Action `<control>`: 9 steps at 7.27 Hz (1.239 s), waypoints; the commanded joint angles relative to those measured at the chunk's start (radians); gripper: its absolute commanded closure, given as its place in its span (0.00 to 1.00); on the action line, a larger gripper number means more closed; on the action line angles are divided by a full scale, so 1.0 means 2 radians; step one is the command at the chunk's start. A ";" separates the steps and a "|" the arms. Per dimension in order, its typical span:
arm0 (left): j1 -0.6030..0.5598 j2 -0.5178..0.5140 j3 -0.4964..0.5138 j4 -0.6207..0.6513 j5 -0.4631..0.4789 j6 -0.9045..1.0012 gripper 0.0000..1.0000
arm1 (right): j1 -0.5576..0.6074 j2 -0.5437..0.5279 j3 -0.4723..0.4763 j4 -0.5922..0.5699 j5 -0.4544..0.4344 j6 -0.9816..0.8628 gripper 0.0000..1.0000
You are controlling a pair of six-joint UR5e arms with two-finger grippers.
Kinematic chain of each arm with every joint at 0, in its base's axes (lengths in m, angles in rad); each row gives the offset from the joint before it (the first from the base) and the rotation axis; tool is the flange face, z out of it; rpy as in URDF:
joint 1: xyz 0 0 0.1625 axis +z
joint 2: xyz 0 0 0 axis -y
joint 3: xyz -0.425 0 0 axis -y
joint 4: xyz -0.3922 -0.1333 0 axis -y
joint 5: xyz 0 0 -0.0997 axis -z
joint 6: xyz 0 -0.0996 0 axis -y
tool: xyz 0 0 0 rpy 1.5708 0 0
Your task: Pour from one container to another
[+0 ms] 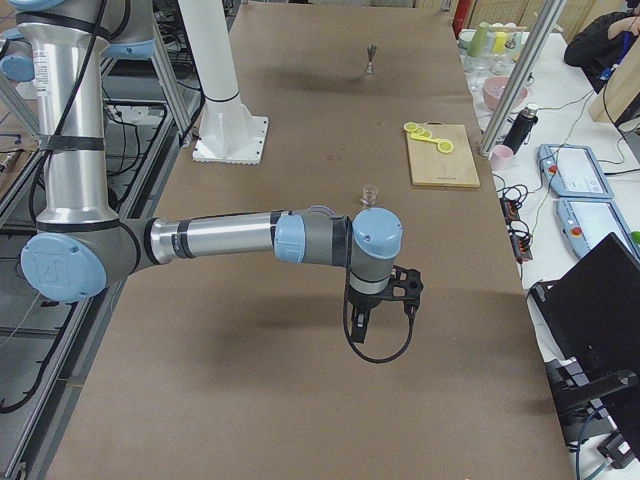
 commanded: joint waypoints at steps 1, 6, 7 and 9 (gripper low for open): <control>0.000 0.000 0.001 0.003 0.000 -0.004 0.01 | 0.000 -0.001 -0.001 0.000 -0.001 0.000 0.00; 0.000 -0.001 0.001 -0.001 0.000 -0.072 0.01 | -0.005 -0.001 -0.003 -0.001 0.000 -0.001 0.00; 0.000 -0.001 0.001 -0.002 0.001 -0.073 0.01 | -0.009 -0.001 -0.003 0.000 0.000 0.000 0.00; -0.001 -0.002 0.001 -0.002 0.003 -0.071 0.01 | -0.010 -0.001 -0.003 0.000 0.000 -0.001 0.00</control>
